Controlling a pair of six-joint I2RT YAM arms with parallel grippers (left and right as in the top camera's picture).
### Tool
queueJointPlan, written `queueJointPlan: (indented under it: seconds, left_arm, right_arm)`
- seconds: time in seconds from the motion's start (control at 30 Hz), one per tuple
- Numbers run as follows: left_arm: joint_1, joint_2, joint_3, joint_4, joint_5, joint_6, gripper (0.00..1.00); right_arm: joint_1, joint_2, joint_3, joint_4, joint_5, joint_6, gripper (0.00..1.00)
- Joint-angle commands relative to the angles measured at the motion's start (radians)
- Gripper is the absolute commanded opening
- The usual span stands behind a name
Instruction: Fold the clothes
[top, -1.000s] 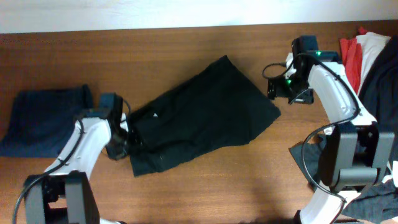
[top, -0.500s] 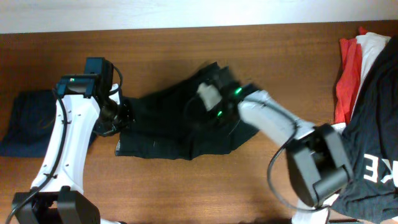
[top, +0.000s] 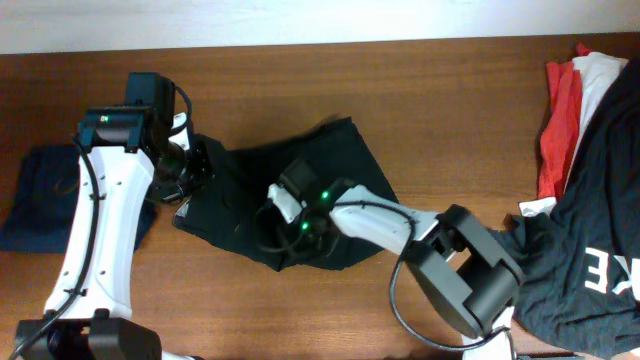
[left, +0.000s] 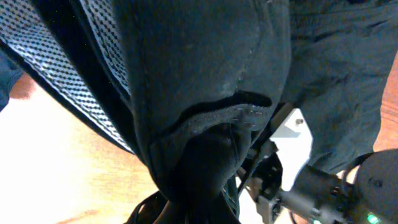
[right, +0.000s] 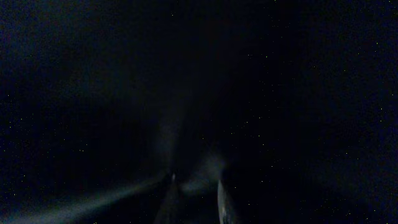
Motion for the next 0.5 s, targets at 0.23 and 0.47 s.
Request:
queueJointPlan:
  seconds: [0.23, 0.47]
  left_arm:
    - [-0.047, 0.020, 0.025, 0.019, 0.070, 0.019, 0.01]
    - [-0.286, 0.036, 0.025, 0.146, 0.076, -0.058, 0.01]
  right_arm:
    - [-0.500, -0.102, 0.091, -0.368, 0.290, -0.113, 0.25]
    - [-0.515, -0.096, -0.121, -0.216, 0.275, -0.127, 0.21]
